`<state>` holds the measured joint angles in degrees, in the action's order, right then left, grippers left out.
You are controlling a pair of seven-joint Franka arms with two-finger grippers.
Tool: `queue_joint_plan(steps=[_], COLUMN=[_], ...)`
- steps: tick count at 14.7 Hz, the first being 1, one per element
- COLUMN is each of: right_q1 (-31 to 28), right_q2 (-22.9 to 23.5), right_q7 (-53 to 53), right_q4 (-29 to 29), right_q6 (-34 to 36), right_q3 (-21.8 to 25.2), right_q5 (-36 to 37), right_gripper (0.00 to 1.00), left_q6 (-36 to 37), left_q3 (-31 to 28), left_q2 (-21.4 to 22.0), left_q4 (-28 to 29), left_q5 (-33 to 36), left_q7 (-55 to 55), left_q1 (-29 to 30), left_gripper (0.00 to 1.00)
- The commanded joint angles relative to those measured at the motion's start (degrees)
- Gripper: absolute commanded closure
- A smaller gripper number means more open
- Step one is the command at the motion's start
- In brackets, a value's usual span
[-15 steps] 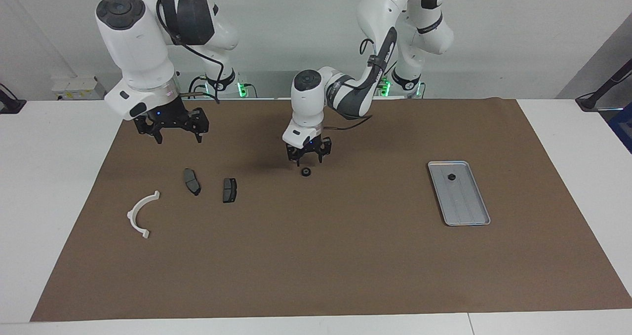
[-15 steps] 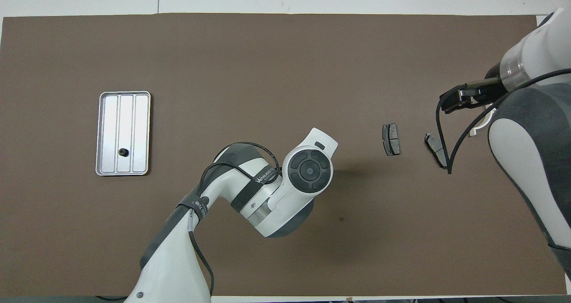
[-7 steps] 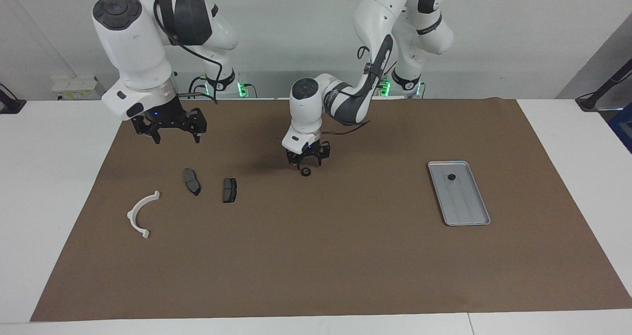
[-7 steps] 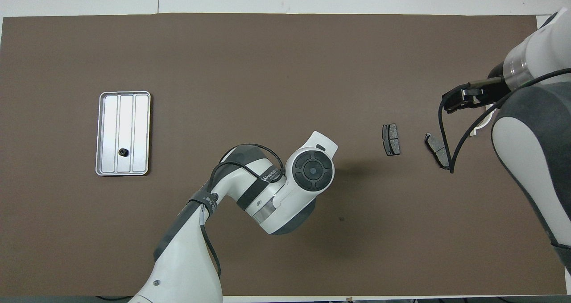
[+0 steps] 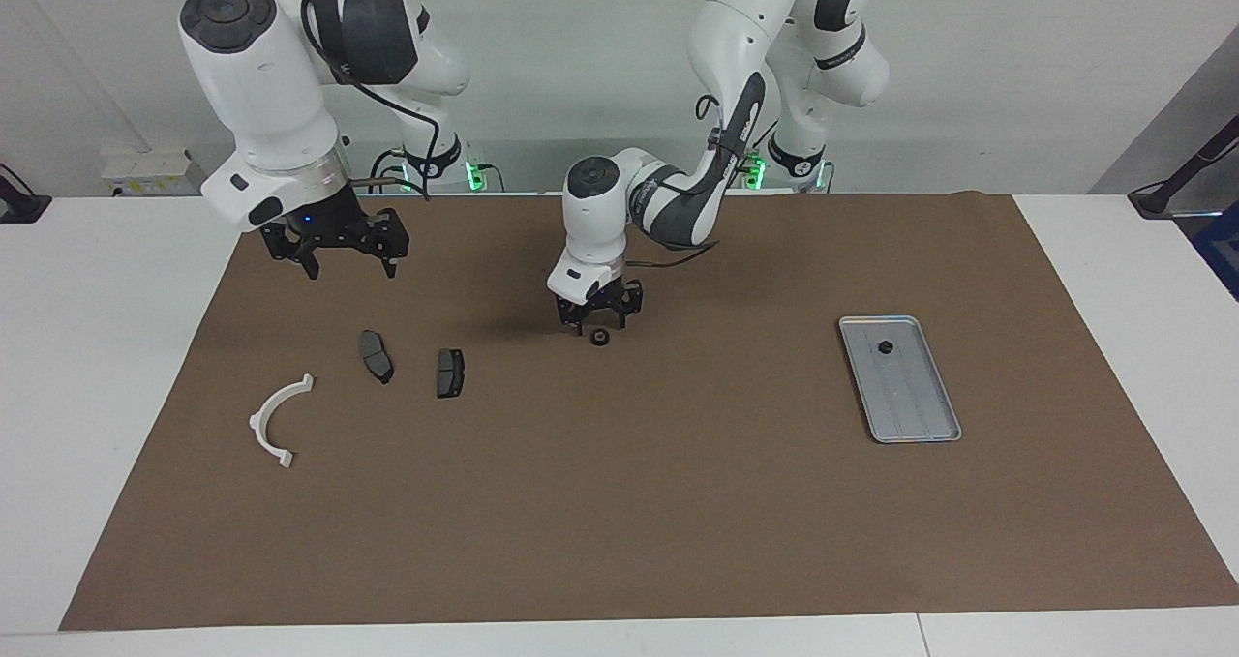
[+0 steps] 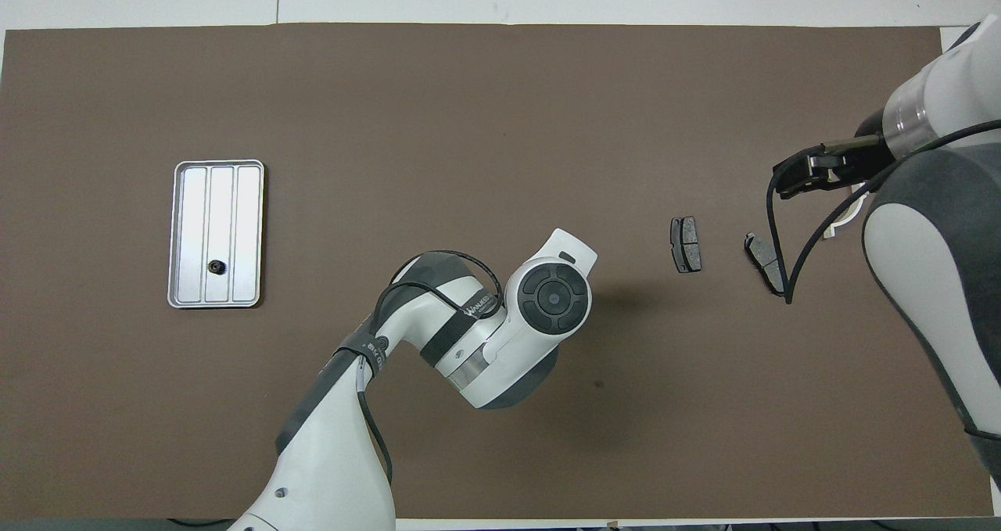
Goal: Pick bearing gear from pile to tray
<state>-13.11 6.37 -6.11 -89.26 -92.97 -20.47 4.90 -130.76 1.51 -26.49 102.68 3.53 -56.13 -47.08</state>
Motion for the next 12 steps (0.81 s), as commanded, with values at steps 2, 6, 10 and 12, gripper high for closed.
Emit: queue_joint_plan(steps=[2, 6, 10, 12], right_q1=[12.54, 14.69, 13.90, 13.90], right_q2=[-2.06, -2.15, -2.15, -2.59], right_q7=[5.31, 5.93, 6.19, 6.19], right_q4=[-1.00, -1.27, -0.92, -0.92], right_q6=[0.68, 0.68, 0.86, 0.95], right_q3=[16.03, 18.80, 18.62, 18.71], right_q5=[-4.11, -4.11, -4.37, -4.37], right_gripper=[0.00, 0.00, 0.00, 0.00], left_q6=[0.33, 0.15, 0.15, 0.15], left_q3=[-1.08, -1.08, -1.08, -1.08], left_q2=[-1.81, -1.99, -2.34, -2.43], left_q4=[-2.05, -2.31, -2.40, -2.66], left_q5=[2.00, 2.00, 2.44, 2.44], left_q7=[-0.65, -0.73, -0.73, -0.65], left_q1=[-0.73, -0.64, -0.64, -0.55], left_gripper=[0.23, 0.24, 0.35, 0.62])
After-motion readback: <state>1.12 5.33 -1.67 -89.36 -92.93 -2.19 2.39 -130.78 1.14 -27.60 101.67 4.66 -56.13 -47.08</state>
